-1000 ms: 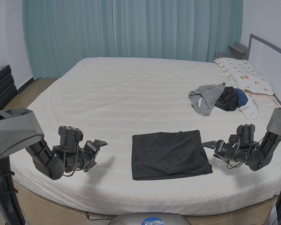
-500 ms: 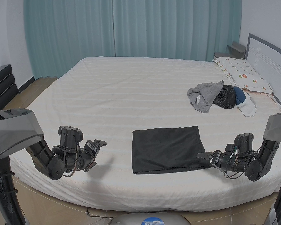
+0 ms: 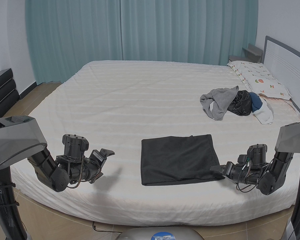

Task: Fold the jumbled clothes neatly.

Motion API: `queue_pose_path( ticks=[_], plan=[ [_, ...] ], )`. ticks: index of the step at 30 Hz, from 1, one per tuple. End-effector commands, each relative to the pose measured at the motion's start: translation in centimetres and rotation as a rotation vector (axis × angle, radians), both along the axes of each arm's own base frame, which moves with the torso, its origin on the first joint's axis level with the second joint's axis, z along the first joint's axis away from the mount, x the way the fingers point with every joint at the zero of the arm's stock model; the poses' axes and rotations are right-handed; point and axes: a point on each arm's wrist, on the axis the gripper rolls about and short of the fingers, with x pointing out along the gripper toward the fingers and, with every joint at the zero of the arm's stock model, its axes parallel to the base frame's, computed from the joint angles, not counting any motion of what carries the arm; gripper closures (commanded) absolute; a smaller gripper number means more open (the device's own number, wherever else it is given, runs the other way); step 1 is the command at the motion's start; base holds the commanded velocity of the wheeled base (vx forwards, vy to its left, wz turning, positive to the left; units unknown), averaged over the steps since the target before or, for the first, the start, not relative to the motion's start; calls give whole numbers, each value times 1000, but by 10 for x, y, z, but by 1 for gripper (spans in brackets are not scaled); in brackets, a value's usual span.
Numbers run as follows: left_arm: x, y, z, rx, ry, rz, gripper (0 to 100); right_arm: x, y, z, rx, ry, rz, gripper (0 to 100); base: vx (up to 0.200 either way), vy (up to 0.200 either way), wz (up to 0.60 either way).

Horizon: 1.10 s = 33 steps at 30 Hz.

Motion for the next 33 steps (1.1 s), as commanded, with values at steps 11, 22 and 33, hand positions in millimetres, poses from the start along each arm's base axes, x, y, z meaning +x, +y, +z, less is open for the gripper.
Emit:
queue_pose_path(
  ticks=[11, 22, 33],
  plan=[
    [0, 0, 0, 0, 0, 0, 0, -5, -14, -1, -12, 24, -42, 100, 0, 0, 0],
    [0, 0, 0, 0, 0, 0, 0, -11, -25, 3, -20, 26, -62, 100, 0, 0, 0],
    [1, 0, 1, -7, -2, 6, 0, -12, -29, 1, -40, 23, -61, 0, 0, 0, 0]
  ],
)
